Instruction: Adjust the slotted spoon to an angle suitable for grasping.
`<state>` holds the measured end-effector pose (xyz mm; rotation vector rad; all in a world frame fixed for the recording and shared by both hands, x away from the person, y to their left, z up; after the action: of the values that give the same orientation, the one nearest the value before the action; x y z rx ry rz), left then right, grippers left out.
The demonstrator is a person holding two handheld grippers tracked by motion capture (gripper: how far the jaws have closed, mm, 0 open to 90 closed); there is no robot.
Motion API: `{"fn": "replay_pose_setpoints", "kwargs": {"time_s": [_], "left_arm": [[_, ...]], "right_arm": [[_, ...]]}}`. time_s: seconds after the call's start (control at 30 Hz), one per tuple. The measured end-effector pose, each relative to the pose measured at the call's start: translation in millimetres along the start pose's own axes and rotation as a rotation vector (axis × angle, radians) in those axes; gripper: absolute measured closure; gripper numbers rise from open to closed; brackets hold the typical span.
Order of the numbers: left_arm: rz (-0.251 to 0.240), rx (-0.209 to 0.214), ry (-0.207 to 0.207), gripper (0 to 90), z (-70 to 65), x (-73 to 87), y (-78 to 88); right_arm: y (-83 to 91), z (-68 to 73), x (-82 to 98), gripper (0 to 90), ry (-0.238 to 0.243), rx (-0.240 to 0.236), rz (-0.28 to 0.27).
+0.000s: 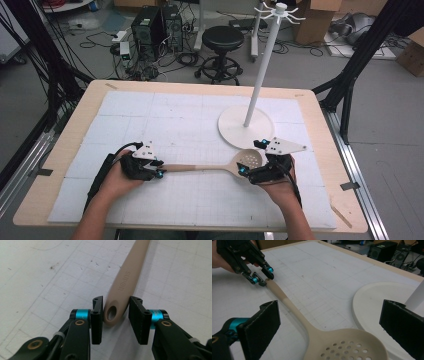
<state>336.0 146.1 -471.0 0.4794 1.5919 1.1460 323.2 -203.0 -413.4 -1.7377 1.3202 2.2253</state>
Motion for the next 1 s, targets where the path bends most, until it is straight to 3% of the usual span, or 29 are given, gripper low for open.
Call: {"fn": "replay_pose_setpoints", "kwargs": {"time_s": [0.17,0.43,0.67,0.83,1.0], "left_arm": [[0.005,0.007,-0.042,66.3,0.1,-7.8,-4.2],[0.016,-0.005,-0.137,67.1,-3.6,-39.1,-22.5],[0.007,-0.004,-0.16,67.0,-9.7,-60.1,-35.2],[-0.035,0.014,-0.098,59.5,-5.1,-60.3,-25.6],[-0.139,0.038,-0.006,49.1,2.4,-55.7,-1.7]], "right_arm": [[-1.1,-0.7,-0.1,1.6,0.005,0.0,-0.001],[-0.5,-1.1,0.1,1.6,0.002,0.0,-0.001],[-1.1,-0.9,0.8,1.6,0.0,-0.005,0.004],[0.4,-1.8,1.1,1.6,-0.002,-0.002,0.0],[1.0,-1.3,1.5,1.6,0.0,-0.004,0.0]]}}
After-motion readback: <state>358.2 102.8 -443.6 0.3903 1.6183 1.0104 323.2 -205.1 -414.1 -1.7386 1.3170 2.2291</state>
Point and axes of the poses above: each handheld gripper's, and its own axes: y roughly backward along the jaws, x roughly out of its underside, z roughly to its left, the point moved 5 cm from there along -y, roughly forward along the jaws, and after that the axes turned 12 degrees about z, right-handed, at the moved point
